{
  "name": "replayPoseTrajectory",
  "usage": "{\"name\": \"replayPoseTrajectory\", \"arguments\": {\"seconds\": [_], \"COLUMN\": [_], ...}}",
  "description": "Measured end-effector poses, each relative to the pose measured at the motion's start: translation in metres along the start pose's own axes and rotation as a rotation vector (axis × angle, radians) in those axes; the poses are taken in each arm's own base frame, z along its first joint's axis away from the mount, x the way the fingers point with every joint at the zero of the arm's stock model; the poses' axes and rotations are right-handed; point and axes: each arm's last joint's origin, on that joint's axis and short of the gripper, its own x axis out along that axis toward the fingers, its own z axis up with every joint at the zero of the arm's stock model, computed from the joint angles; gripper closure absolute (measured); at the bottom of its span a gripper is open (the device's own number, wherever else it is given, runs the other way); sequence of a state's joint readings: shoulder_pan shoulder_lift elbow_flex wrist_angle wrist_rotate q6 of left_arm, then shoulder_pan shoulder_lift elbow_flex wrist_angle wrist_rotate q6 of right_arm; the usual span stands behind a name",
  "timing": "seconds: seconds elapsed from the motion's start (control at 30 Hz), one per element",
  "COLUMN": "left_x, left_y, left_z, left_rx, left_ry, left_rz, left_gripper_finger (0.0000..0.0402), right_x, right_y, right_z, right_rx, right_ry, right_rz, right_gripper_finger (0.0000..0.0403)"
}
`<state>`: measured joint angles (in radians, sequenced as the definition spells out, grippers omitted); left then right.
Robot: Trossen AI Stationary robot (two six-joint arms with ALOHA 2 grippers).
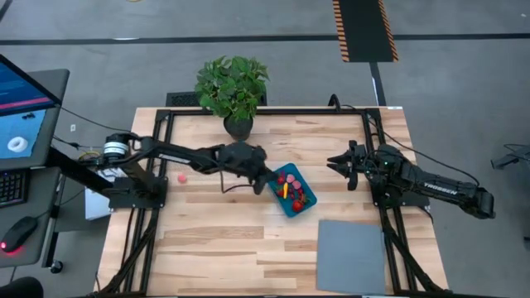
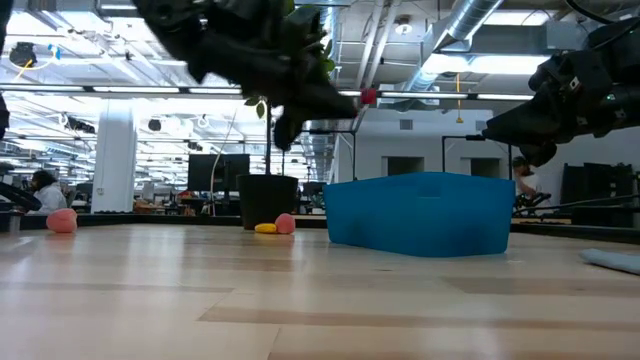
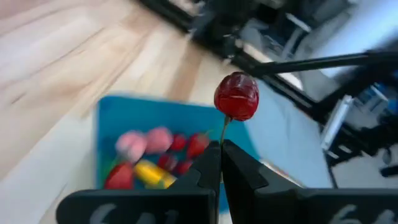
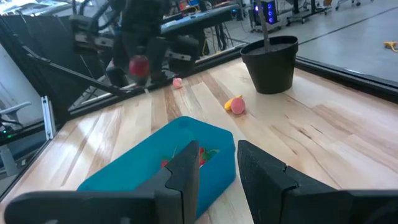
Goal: Pick and placing Produce into tupperware
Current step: Put the cherry into the blue bin, then put the left apricot into the blue bin
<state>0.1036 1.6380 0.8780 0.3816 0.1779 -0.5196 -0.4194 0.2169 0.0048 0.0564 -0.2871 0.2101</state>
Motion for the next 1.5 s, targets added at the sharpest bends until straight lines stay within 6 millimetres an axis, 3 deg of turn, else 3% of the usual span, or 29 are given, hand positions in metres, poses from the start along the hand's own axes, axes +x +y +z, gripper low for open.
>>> {"name": "replayPoseTrajectory", "arguments": {"seconds": [0.23, 0.37, 0.6, 0.93, 1.07, 1.23, 1.5], "left_x": [0.032, 0.046, 0.054, 0.055, 0.046, 0.02, -0.037], "left_y": [0.002, 0.008, 0.008, 0.003, -0.01, -0.037, -0.078], "left_z": [0.006, -0.001, 0.003, 0.007, 0.021, 0.042, 0.052], "left_rx": [0.039, 0.044, 0.07, 0.16, 0.21, 0.292, 0.474], "left_ry": [0.238, 0.356, 0.35, 0.34, 0.263, 0.188, 0.167], "left_rz": [0.094, 0.122, 0.164, 0.08, 0.029, -0.066, 0.055], "left_gripper_finger": [0.0401, 0.0401, 0.0395, 0.0293, 0.0274, 0.0272, 0.0271], "right_x": [0.0, 0.0, 0.0, 0.0, 0.0, 0.0, 0.0], "right_y": [0.0, 0.0, 0.0, 0.0, 0.0, 0.0, 0.0], "right_z": [0.0, 0.0, 0.0, 0.0, 0.0, 0.0, 0.0], "right_rx": [0.0, 0.0, 0.0, 0.0, 0.0, 0.0, -0.001], "right_ry": [0.0, 0.0, 0.0, 0.0, 0.0, 0.0, -0.002], "right_rz": [0.0, 0.0, 0.0, 0.0, 0.0, 0.0, 0.0], "right_gripper_finger": [0.0272, 0.0272, 0.0272, 0.0272, 0.0272, 0.0272, 0.0272]}}
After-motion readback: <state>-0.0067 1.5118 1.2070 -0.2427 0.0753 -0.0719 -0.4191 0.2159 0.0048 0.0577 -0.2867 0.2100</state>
